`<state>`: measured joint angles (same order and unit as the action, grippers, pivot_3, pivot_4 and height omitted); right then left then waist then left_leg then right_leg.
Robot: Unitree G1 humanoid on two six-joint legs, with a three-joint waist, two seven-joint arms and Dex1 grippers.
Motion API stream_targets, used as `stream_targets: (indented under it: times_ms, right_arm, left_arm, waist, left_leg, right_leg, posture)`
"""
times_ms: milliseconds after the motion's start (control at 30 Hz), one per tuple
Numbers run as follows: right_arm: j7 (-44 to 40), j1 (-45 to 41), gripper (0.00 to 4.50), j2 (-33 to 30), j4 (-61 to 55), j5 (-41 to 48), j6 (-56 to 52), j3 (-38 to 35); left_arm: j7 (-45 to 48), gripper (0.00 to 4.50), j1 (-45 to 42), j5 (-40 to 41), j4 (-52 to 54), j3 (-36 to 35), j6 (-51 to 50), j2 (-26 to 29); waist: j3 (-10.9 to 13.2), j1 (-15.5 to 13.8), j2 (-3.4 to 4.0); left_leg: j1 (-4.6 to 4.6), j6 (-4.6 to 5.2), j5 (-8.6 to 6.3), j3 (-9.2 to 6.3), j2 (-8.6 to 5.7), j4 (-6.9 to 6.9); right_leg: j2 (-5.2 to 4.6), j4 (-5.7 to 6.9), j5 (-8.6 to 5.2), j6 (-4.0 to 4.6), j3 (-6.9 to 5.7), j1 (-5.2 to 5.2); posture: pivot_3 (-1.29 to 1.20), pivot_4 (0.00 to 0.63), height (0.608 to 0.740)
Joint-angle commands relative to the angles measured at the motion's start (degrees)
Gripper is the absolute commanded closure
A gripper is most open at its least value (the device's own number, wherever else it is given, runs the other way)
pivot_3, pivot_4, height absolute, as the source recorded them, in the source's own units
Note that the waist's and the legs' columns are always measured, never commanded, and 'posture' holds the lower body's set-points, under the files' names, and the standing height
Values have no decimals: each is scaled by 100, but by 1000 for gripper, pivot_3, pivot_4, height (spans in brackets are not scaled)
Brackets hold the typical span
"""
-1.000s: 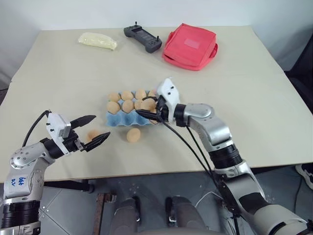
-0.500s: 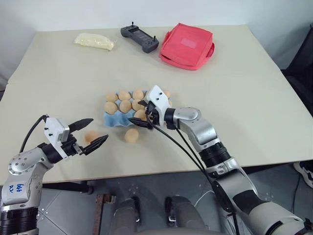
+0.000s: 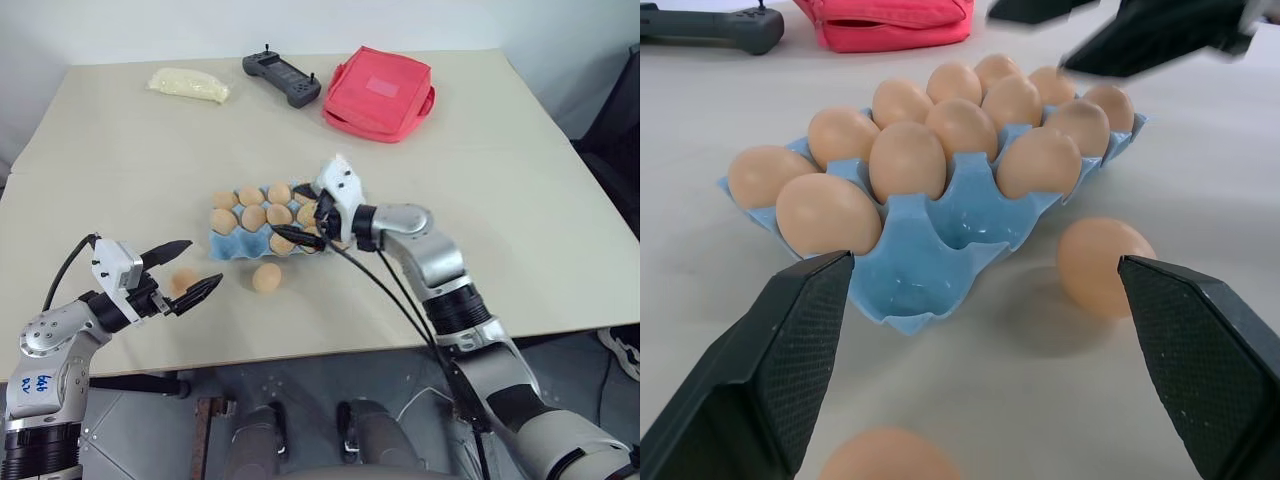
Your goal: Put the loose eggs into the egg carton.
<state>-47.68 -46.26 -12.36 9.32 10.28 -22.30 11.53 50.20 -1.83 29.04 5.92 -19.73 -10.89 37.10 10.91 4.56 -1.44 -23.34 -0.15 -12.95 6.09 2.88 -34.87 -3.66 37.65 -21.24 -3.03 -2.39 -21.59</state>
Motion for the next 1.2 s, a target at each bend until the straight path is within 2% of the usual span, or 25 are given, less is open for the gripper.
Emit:
stream_targets:
  times_ms: [33,267,467,933,1200]
  right_arm:
    - [-525,361,51,-493,-600,360,166,-297]
    - [-1409,958,51,-1532,-729,734,383,-641]
    - [-1996,1188,51,-2136,-483,846,538,-769]
    - [-2148,1085,51,-2106,-240,883,547,-696]
    - [-2265,862,51,-1903,32,820,597,-493]
  left_arm:
    - [-57,0,104,71,156,-228,104,12]
    - [-429,0,471,97,436,-601,122,-99]
    - [-800,0,925,90,809,-886,123,-270]
    - [-1497,0,1940,266,1992,-1462,-209,-584]
    - [-2394,0,2180,201,3185,-1099,-1421,-539]
  waist:
    - [0,-7,0]
    - [1,8,-1]
    - [1,-4,-1]
    - [2,-25,-2]
    - [2,-35,-2]
  left_leg:
    - [0,0,0,0,-1,3]
    - [0,5,-1,2,1,4]
    - [2,5,-1,2,1,3]
    - [1,4,-2,2,1,3]
    - [2,-1,-5,1,1,1]
  right_leg:
    - [0,-4,0,0,0,0]
    - [2,-9,0,0,0,1]
    - [2,-8,0,0,2,2]
    - [2,-15,0,0,4,4]
    - [2,-14,0,1,6,7]
  posture:
    - [0,150,740]
    - [0,150,740]
    - [0,150,740]
    - [0,150,740]
    - [0,150,740]
